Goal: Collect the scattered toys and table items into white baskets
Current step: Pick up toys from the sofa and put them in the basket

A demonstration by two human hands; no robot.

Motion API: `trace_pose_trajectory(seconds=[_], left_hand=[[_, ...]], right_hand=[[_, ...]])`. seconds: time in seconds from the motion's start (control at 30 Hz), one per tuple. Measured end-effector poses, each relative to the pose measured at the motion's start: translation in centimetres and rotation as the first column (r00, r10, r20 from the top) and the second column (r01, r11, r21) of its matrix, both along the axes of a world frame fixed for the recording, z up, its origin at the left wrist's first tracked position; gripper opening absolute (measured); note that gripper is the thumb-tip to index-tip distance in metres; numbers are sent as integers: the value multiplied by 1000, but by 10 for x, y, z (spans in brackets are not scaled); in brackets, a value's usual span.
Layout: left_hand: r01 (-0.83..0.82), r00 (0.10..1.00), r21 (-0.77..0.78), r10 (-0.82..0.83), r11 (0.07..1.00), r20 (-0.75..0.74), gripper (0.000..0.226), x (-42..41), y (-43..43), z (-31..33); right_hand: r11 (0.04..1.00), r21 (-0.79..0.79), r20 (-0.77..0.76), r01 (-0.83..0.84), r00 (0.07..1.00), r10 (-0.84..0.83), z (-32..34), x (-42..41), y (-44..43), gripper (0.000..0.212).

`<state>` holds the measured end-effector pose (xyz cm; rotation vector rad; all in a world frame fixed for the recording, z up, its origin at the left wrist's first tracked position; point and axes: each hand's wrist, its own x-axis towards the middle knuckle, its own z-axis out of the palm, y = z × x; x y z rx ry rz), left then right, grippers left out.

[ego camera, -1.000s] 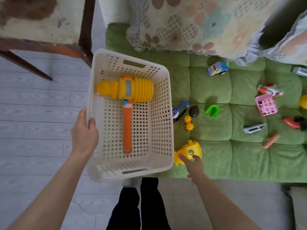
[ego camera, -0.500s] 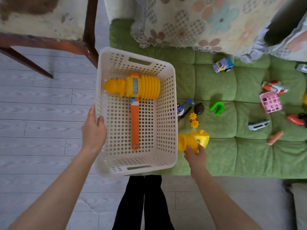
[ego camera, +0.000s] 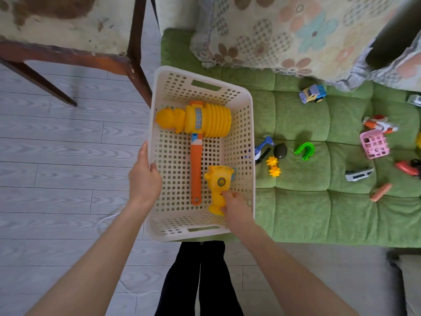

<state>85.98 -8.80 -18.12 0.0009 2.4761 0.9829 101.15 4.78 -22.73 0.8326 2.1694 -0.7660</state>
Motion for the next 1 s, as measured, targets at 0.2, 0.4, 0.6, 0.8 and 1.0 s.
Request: trace_pose_trajectory(seconds=[0.2, 0.4, 0.6, 0.8, 1.0], left_hand=[[-31, 998, 31, 33, 999, -50, 50, 1, -2, -2], [-41, 993, 64, 48, 997, -108, 47, -5, 3, 19], [-86, 978, 58, 95, 995, -186, 47, -21, 25, 30], [-91, 966, 12, 92, 996, -243, 47, -38, 40, 21], [-80, 951, -20, 71, 997, -301, 48, -46, 44, 12]], right_hand=[[998, -48, 91, -32, 995, 36, -19, -4, 5, 48], [801, -105, -505, 589, 663, -553, 11, 4, 48, 11], [566, -174, -255, 806, 519, -816, -25, -8, 122, 14], [563, -101, -23, 820, 564, -826, -73, -57, 148, 41], [548, -138, 40, 825, 558, -829, -101, -77, 149, 54]])
